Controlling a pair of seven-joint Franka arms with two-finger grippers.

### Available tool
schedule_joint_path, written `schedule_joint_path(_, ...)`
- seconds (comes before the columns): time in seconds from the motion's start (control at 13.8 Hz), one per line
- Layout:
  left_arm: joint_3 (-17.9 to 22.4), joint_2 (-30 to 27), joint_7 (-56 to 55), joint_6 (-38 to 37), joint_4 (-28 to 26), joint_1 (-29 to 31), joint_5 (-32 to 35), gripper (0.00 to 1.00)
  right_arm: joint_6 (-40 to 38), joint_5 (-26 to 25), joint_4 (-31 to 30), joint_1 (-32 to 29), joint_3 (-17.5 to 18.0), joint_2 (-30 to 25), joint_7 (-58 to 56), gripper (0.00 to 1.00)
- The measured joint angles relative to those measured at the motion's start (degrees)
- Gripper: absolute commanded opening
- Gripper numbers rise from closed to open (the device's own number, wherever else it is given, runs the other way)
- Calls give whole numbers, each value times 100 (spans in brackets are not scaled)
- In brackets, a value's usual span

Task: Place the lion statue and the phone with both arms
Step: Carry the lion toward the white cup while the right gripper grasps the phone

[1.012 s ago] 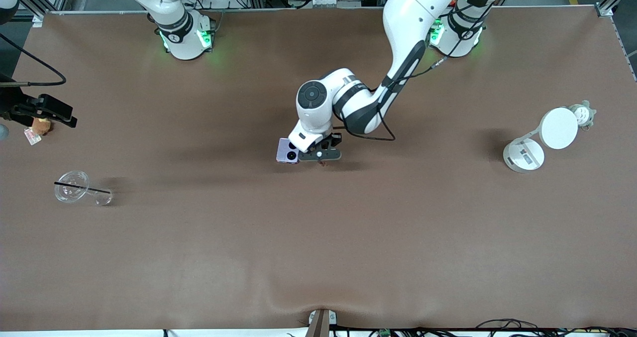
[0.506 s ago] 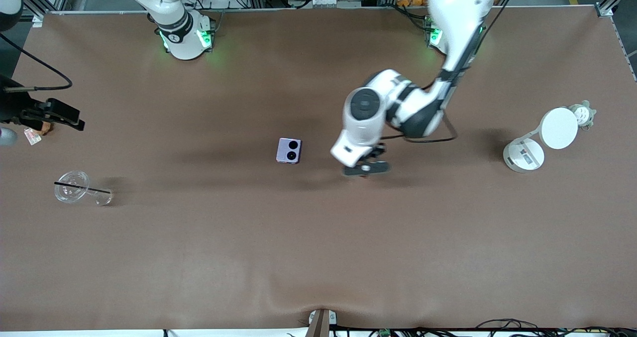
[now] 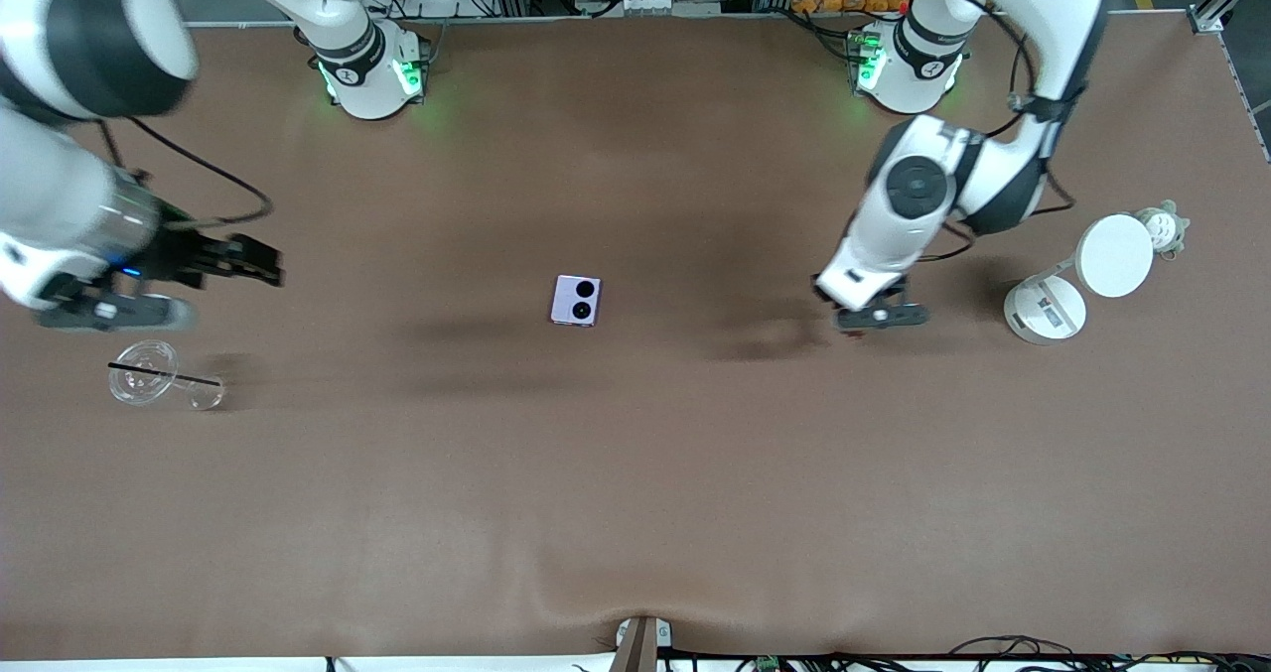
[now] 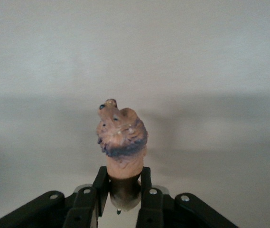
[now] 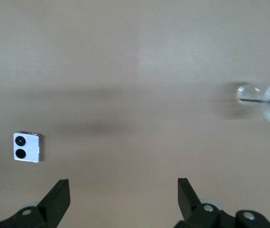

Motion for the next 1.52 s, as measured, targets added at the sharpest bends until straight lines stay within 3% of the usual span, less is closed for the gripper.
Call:
schedule_joint_path(0.29, 14, 125, 1179, 579, -506, 1074, 0, 0, 582, 0, -11, 534, 6, 584, 638, 100)
schedule_joint_path(0.58, 11, 151, 1442, 632, -660, 1279, 134, 0, 1229, 0, -91, 1006, 6, 1034, 1192, 100)
schedule_joint_path(0.94, 9, 137, 1439, 632, -674, 1823, 934, 0, 2276, -6, -519, 1558, 7, 1445, 1963, 100)
schedule_joint_path(1.01, 9, 137, 1454, 633, -676, 1901, 961, 10, 2336, -18, -543, 1688, 6, 1501, 2137, 100)
schedule_joint_path(1.16, -10, 141, 1460, 633, -685, 1922, 976, 100, 2411, -33, -565, 1887, 5, 1611, 2323, 100)
schedule_joint_path(1.52, -100, 159, 1460, 646, -476, 1899, 976, 100, 2742, -35, -588, 2095, 3, 1919, 2360, 100)
